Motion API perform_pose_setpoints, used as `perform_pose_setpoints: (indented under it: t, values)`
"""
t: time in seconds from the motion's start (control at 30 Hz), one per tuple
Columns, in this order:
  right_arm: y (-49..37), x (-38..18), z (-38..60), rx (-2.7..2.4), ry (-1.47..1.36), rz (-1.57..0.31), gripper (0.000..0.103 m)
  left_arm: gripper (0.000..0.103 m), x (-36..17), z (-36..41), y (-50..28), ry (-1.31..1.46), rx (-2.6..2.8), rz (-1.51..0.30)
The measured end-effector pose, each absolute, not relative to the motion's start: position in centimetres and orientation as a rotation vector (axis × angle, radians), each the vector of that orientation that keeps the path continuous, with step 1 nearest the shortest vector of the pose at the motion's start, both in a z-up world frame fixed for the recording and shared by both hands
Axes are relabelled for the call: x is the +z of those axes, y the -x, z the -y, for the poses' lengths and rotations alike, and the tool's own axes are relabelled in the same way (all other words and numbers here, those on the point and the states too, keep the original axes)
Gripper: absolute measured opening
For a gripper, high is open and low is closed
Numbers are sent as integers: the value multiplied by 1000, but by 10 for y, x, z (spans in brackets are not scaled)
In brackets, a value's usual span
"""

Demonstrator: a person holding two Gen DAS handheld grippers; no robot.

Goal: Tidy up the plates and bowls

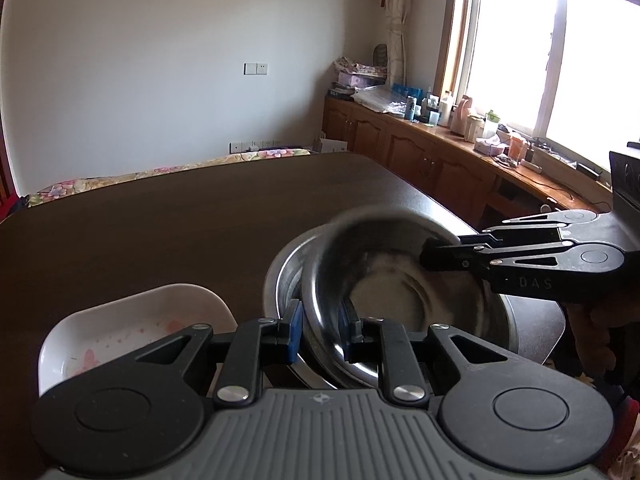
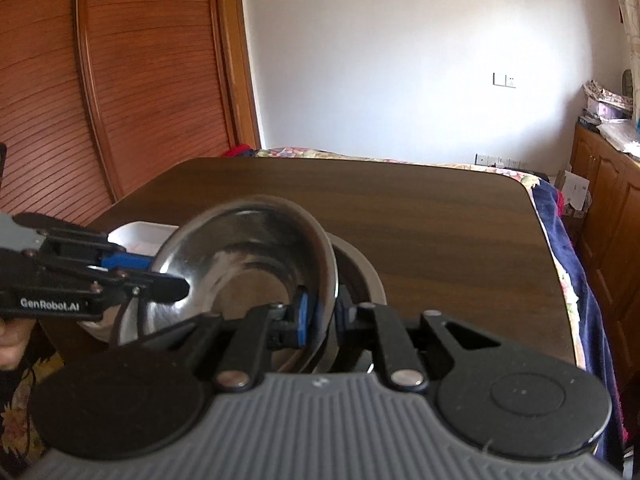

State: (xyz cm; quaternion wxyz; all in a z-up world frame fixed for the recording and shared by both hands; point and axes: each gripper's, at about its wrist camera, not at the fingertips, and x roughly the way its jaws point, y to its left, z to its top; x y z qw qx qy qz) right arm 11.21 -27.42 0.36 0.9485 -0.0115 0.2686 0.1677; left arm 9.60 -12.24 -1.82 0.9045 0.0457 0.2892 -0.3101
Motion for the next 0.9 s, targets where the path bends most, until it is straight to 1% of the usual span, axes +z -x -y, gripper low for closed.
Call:
perform_pose_setpoints:
  t: [0.13, 0.17, 0.2, 0.33, 0.43, 0.47, 0.5, 0.53, 0.57, 0.6, 0.63, 0.67, 0.7, 0.83, 0.87, 0.9]
  values:
    - [-110, 6, 275, 334, 31, -534, 17, 50, -15, 118, -93, -89, -633, -580]
    - [-110, 6, 275, 330, 31, -532, 20, 50, -14, 117, -92, -86, -631, -574]
    - [-109, 7, 276, 328, 33, -523, 27, 50, -14, 116, -90, -83, -629, -566]
    - [-107, 11, 279, 331, 33, -492, 27, 51, -10, 109, -81, -59, -619, -519]
    - [-103, 13, 281, 319, 47, -462, 29, 64, -11, 103, -77, -40, -610, -490]
    - [-100, 13, 281, 314, 49, -450, 31, 70, -11, 102, -75, -34, -607, -480]
    - [-98, 13, 282, 310, 47, -439, 37, 76, -11, 101, -74, -27, -602, -470]
    - [-95, 13, 283, 305, 43, -430, 41, 80, -13, 99, -72, -22, -593, -459]
    - [-92, 12, 284, 301, 36, -419, 47, 87, -14, 97, -69, -19, -582, -446]
    - [-90, 11, 285, 298, 32, -410, 49, 95, -15, 95, -68, -16, -575, -436]
    - [-88, 10, 286, 294, 32, -404, 50, 98, -17, 94, -65, -16, -561, -418]
    - [-86, 8, 287, 287, 33, -398, 55, 99, -18, 94, -63, -18, -551, -406]
    - [-84, 6, 288, 276, 30, -389, 63, 99, -20, 94, -61, -20, -543, -397]
    - [-76, -4, 289, 248, 7, -361, 66, 100, -26, 95, -55, -16, -524, -373]
    - [-76, -6, 289, 244, 3, -357, 70, 100, -27, 94, -55, -9, -525, -371]
    - [-74, -8, 289, 238, 0, -347, 78, 100, -28, 94, -55, -5, -524, -366]
